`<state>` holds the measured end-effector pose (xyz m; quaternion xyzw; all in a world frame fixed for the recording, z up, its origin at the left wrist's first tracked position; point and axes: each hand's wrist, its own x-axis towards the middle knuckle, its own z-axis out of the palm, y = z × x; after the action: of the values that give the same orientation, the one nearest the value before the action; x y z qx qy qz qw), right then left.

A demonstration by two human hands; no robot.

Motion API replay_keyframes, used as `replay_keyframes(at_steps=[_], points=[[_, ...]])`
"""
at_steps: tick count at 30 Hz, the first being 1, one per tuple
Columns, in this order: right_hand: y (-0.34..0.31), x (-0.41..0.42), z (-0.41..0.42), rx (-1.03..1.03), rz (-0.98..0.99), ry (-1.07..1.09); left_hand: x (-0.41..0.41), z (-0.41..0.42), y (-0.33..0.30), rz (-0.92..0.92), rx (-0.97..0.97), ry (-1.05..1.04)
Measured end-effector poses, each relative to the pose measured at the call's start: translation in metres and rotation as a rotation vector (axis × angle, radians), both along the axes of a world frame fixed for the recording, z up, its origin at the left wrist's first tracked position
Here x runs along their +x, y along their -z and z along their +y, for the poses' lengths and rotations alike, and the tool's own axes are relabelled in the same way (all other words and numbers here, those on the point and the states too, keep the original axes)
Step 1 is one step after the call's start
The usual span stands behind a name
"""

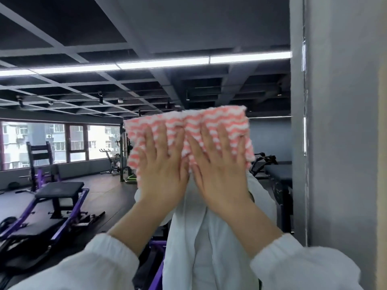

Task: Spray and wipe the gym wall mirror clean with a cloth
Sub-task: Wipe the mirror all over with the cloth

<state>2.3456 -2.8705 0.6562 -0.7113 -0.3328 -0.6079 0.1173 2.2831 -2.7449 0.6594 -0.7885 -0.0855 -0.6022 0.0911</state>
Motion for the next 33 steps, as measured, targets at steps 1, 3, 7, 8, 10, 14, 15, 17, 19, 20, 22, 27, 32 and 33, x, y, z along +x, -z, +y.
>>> replay_keyframes(at_steps=[1,3,7,8,10,14,15,17,19,20,22,27,32,33], points=[[0.009,0.003,-0.010,0.030,0.024,0.037,0.004,-0.009,0.002,0.017,0.038,0.006],[0.027,0.012,-0.030,0.112,0.099,0.105,0.014,-0.029,0.008,0.062,0.141,0.014],[0.033,0.021,-0.061,0.171,0.257,0.127,0.029,-0.056,0.000,0.077,0.238,0.030],[0.023,0.023,-0.063,0.155,0.273,0.113,0.031,-0.056,-0.009,0.060,0.236,0.021],[-0.004,0.025,-0.064,0.132,0.284,0.093,0.033,-0.052,-0.031,0.030,0.238,-0.007],[-0.078,0.023,-0.056,0.150,0.217,0.106,0.029,-0.037,-0.086,0.010,0.257,-0.042],[-0.095,0.022,-0.054,0.150,0.210,0.110,0.027,-0.036,-0.100,0.017,0.262,-0.048],[-0.128,0.021,-0.051,0.140,0.201,0.101,0.023,-0.034,-0.130,0.057,0.251,-0.059],[-0.158,0.019,-0.053,0.117,0.163,0.108,0.021,-0.037,-0.160,0.103,0.208,-0.117],[-0.172,0.019,-0.054,0.100,0.136,0.113,0.021,-0.039,-0.175,0.114,0.177,-0.143],[-0.196,0.022,-0.060,0.071,0.102,0.129,0.022,-0.047,-0.203,0.105,0.104,-0.153],[-0.230,0.029,-0.075,0.103,0.166,0.157,0.029,-0.065,-0.233,0.032,0.060,-0.092],[-0.188,0.022,-0.068,0.202,0.248,0.132,0.028,-0.070,-0.196,0.042,0.122,-0.039],[-0.176,0.019,-0.066,0.219,0.254,0.135,0.027,-0.070,-0.186,0.048,0.135,-0.028]])
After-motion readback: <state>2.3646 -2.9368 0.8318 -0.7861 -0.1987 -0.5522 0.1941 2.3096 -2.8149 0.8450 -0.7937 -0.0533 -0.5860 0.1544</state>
